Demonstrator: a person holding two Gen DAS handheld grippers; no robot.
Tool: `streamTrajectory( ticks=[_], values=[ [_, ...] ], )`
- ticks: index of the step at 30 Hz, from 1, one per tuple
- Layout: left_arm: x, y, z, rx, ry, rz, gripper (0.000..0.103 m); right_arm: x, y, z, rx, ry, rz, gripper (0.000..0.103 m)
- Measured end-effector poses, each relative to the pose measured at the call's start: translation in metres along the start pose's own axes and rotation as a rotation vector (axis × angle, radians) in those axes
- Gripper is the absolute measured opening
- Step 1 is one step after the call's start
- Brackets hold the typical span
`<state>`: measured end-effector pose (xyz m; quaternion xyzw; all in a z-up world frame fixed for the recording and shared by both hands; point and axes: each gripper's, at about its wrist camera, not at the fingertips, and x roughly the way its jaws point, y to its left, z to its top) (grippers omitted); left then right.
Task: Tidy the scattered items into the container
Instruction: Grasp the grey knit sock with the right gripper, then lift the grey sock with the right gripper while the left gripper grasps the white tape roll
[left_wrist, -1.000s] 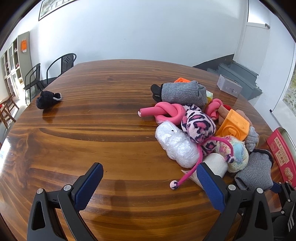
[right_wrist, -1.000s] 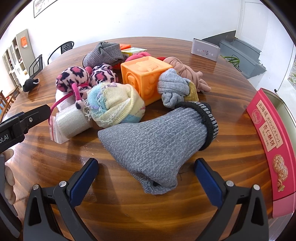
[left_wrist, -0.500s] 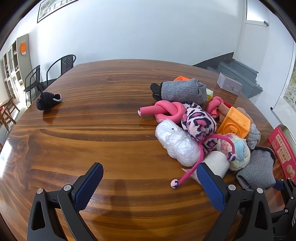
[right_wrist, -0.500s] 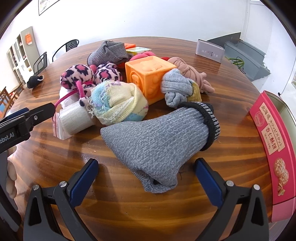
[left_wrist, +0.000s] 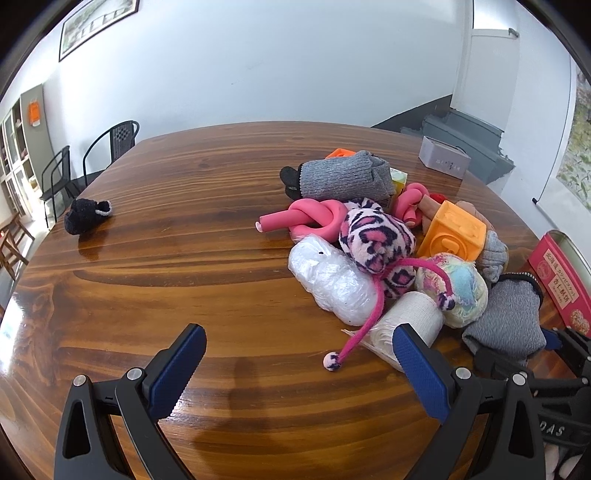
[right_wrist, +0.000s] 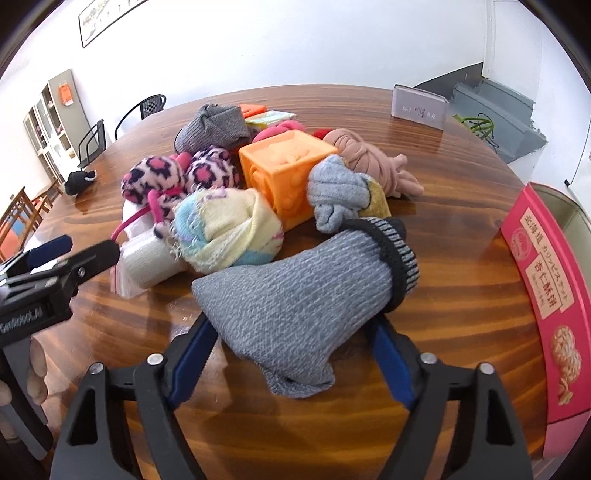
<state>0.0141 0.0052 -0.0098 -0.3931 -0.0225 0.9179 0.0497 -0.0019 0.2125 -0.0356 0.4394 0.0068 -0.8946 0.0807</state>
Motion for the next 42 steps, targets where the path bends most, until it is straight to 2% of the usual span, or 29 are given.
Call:
streamTrajectory(
  ticks=[3,5,9,14,20,25,29,33,42],
  values=[
    [0.001,0.0,0.0,-0.002,0.009,-0.013,0.102,-0.001,-0.002,0.001,-0.001,-0.009,0.009,0.075],
    [0.001,0.0,0.0,-0.009,0.015,-0.032,0.102,-0.003,-0.002,-0.001,0.0,-0.019,0.02,0.067],
    [-0.001,-0.002,-0.001,-0.02,0.023,-0.082,0.102,-0.007,-0.009,-0.003,0.039,-0.037,0.055,0.058],
    [-0.013,-0.008,-0.002,-0.009,-0.021,-0.126,0.102,-0.018,-0.018,-0.006,0.068,-0.086,0.057,0.05],
    [-0.029,-0.025,-0.006,0.063,-0.087,-0.158,0.102,-0.037,-0.03,-0.008,0.119,-0.165,0.065,0.047],
    [-0.029,-0.039,-0.009,0.12,-0.094,-0.185,0.102,-0.055,-0.039,-0.009,0.163,-0.257,0.105,0.046],
    [-0.028,-0.044,-0.01,0.13,-0.099,-0.202,0.102,-0.061,-0.046,-0.009,0.192,-0.284,0.123,0.046],
    [-0.022,-0.047,-0.009,0.121,-0.079,-0.24,0.102,-0.057,-0.052,-0.009,0.218,-0.264,0.13,0.046],
    [0.003,-0.053,-0.003,0.119,0.007,-0.347,0.102,-0.066,-0.046,-0.014,0.182,-0.294,0.097,0.046]
  ],
)
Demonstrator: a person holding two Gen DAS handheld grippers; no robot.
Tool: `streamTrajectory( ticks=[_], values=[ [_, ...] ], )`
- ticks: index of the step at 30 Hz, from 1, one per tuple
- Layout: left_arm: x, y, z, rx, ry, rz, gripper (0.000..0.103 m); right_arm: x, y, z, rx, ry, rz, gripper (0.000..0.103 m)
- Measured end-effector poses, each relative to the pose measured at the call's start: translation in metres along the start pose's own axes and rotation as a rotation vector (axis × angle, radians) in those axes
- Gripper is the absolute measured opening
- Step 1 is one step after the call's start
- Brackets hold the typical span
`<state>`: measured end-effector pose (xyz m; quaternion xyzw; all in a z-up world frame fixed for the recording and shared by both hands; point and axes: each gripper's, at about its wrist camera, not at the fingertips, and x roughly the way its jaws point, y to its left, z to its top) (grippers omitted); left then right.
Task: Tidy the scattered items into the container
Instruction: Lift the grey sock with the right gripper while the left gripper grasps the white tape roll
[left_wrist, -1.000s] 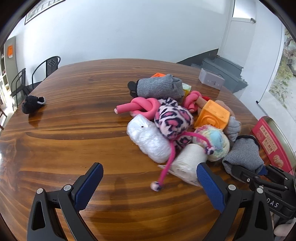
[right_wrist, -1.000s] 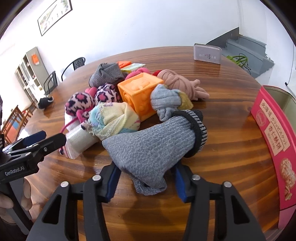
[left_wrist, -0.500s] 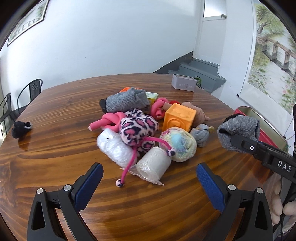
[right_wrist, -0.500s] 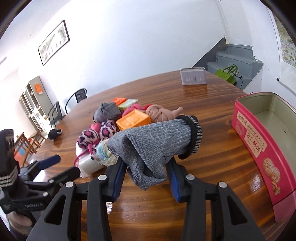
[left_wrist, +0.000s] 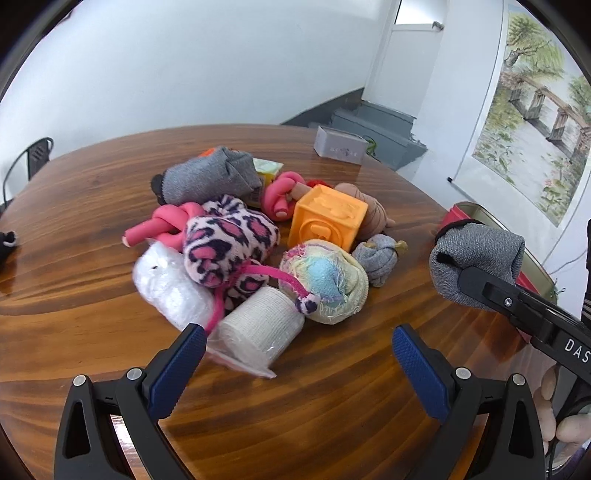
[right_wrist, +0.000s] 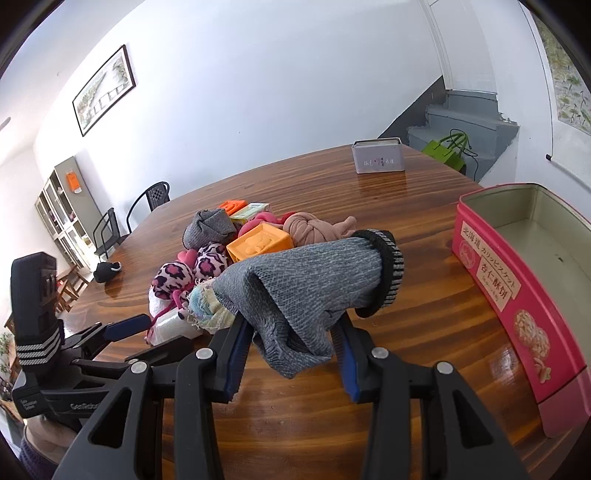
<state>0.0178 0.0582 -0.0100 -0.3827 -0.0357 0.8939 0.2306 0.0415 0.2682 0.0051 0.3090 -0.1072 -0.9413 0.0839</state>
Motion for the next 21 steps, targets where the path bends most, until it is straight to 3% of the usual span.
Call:
streamTrajectory(
  ticks=[3,5,11,21],
  values=[
    [0.004,0.002,0.002,-0.003,0.022,-0.023,0.101,0.001,-0.001,0.0,0.005,0.009,0.005,0.046],
    [0.006,0.001,0.002,0.005,0.036,-0.012,0.094,0.002,-0.002,0.0,0.011,0.015,0.006,0.046],
    [0.009,0.002,0.002,0.034,0.056,0.045,0.054,0.002,0.0,-0.001,0.006,0.017,0.014,0.046],
    [-0.015,-0.019,-0.018,0.137,0.023,0.061,0.052,0.003,0.0,-0.002,0.0,0.019,-0.001,0.046]
  ],
)
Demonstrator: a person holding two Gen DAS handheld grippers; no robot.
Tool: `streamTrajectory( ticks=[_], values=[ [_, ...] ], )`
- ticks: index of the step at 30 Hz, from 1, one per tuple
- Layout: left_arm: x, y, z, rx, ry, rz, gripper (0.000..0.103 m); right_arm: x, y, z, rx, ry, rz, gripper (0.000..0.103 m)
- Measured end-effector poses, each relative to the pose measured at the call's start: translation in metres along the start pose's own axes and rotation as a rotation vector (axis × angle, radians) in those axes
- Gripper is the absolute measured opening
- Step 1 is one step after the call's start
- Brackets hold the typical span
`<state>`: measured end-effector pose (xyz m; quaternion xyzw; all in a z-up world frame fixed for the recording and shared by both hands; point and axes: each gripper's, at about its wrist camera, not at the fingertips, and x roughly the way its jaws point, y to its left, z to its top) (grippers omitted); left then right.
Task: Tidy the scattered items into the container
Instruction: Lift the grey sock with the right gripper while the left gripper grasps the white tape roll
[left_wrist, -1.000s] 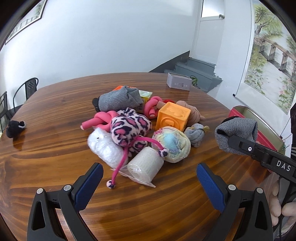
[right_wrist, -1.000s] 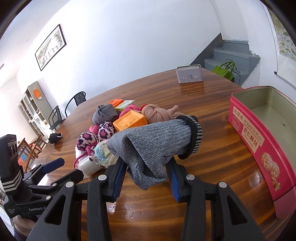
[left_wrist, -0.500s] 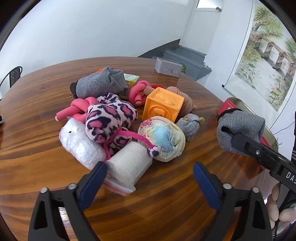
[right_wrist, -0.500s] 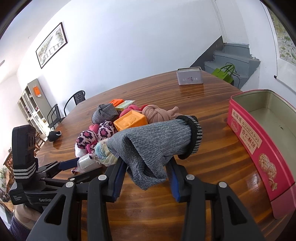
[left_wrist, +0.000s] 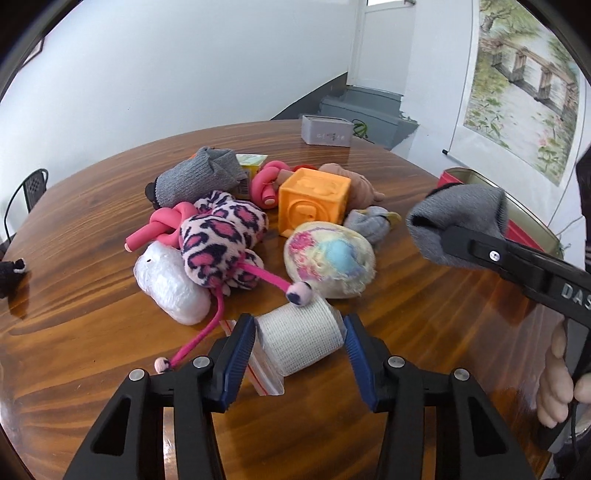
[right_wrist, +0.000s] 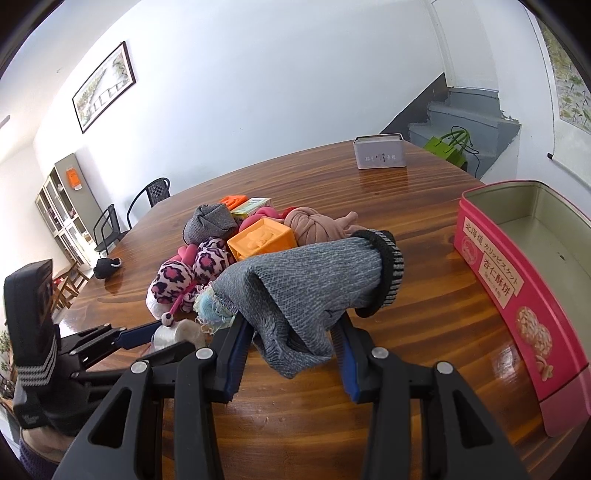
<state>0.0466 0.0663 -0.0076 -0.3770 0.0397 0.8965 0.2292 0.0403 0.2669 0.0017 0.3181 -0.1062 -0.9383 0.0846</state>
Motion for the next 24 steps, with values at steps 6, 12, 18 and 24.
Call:
streamTrajectory(
  ticks=[6,12,18,24],
  values=[
    [-0.004,-0.005,-0.003,-0.007,-0.006,-0.004,0.047,-0.002,0.001,0.0,0.0,-0.009,0.001,0.046],
    [0.001,-0.004,-0.002,-0.034,-0.003,0.006,0.047,-0.003,0.0,0.001,0.004,-0.01,0.006,0.046],
    [0.008,-0.007,0.001,-0.046,0.026,0.071,0.047,-0.002,0.003,-0.001,-0.005,0.001,0.015,0.046],
    [0.011,-0.003,0.001,-0.089,0.033,0.084,0.047,-0.004,0.003,-0.001,-0.001,-0.005,0.015,0.046]
  ],
)
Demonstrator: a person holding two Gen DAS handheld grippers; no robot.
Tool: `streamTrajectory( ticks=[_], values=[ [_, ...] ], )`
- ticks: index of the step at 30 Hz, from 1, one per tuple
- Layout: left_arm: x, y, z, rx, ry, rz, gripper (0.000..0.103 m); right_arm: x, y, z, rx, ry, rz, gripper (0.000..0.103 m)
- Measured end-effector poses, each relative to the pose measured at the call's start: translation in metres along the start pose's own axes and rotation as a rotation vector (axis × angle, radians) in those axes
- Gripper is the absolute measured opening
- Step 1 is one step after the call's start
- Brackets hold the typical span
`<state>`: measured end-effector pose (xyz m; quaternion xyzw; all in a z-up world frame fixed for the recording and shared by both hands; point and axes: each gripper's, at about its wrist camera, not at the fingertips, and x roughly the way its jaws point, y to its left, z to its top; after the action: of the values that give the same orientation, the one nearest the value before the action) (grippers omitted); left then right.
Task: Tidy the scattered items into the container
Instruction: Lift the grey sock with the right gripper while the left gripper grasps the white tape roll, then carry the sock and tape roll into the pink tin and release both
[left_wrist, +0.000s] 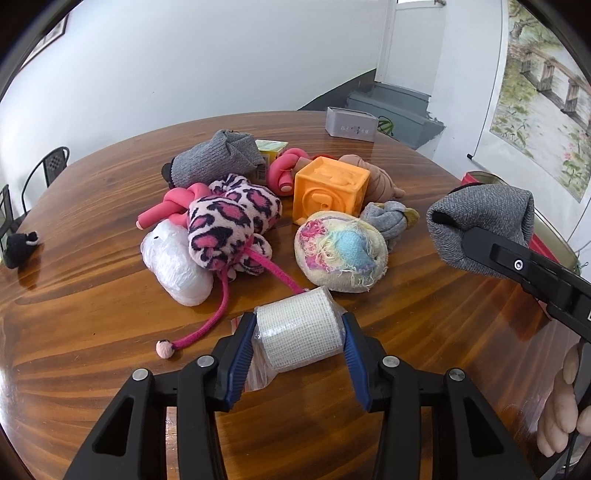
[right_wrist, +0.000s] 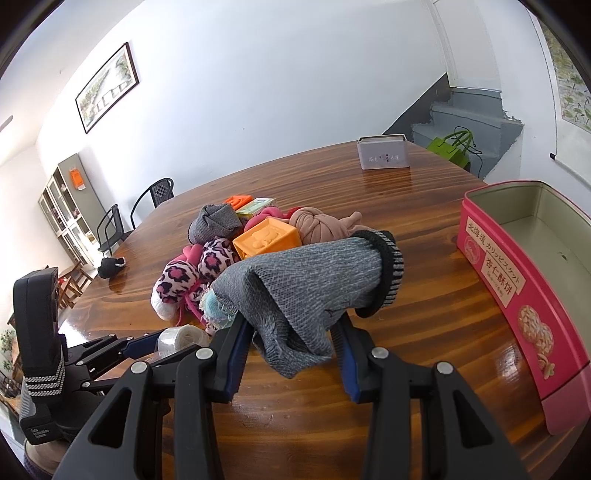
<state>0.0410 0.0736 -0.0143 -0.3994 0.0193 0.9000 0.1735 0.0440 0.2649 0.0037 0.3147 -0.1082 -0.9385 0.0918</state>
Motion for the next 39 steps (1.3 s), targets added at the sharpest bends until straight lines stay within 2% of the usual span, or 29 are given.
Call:
streamTrajectory(
  ticks=[6,13,19,26,32,39],
  values=[
    [-0.004,-0.002,0.0,-0.017,-0.018,-0.006,0.046,-0.006,-0.001,0.002,0.01,-0.028,0.006,0.046],
    [-0.019,-0.021,0.009,-0.003,-0.073,-0.012,0.046,-0.018,-0.011,0.005,0.041,-0.082,0.003,0.046],
    [-0.021,-0.045,0.018,0.033,-0.092,-0.015,0.046,-0.036,-0.029,0.006,0.051,-0.142,-0.063,0.046],
    [-0.018,-0.068,0.024,0.057,-0.097,-0.005,0.046,-0.046,-0.056,0.004,0.102,-0.137,-0.078,0.046],
    [-0.019,-0.082,0.027,0.075,-0.097,-0.007,0.046,-0.063,-0.061,0.006,0.095,-0.172,-0.081,0.046],
    [-0.018,-0.099,0.033,0.098,-0.1,-0.021,0.046,-0.084,-0.081,0.009,0.12,-0.226,-0.126,0.046]
  ],
)
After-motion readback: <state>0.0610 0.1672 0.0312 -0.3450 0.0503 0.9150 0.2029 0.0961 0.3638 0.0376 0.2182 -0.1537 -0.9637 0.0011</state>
